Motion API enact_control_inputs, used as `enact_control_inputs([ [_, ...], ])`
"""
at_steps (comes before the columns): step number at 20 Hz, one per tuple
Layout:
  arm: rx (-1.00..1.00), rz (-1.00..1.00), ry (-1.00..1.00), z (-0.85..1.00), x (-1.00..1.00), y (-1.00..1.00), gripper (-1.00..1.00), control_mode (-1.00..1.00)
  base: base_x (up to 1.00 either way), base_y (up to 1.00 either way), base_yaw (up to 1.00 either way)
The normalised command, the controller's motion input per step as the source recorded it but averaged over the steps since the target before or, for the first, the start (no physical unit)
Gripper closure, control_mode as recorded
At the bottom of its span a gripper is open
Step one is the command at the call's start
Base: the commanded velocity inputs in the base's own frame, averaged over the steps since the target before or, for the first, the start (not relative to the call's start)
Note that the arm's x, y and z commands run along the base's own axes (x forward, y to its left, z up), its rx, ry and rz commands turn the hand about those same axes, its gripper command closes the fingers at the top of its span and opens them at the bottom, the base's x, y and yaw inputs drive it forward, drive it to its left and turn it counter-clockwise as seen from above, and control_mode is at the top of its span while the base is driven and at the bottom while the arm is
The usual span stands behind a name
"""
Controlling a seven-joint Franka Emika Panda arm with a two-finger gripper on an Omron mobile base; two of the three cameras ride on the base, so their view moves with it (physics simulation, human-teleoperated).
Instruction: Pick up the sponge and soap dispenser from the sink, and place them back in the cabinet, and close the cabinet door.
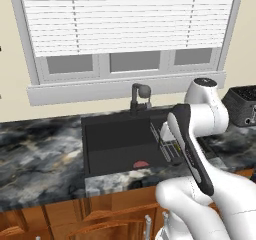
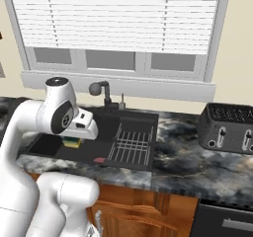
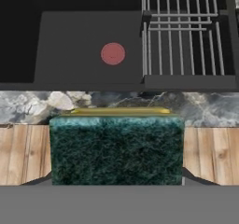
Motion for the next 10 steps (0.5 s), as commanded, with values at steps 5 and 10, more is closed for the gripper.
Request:
enact_control_inputs([
  [5, 0.0, 0.0, 0.0, 0.0, 0.0, 0.0, 1.0, 1.0, -0.68, 0.2, 0.0],
  [10, 0.0, 0.0, 0.0, 0.0, 0.0, 0.0, 1.0, 1.0, -0.64, 0.57, 0.0],
])
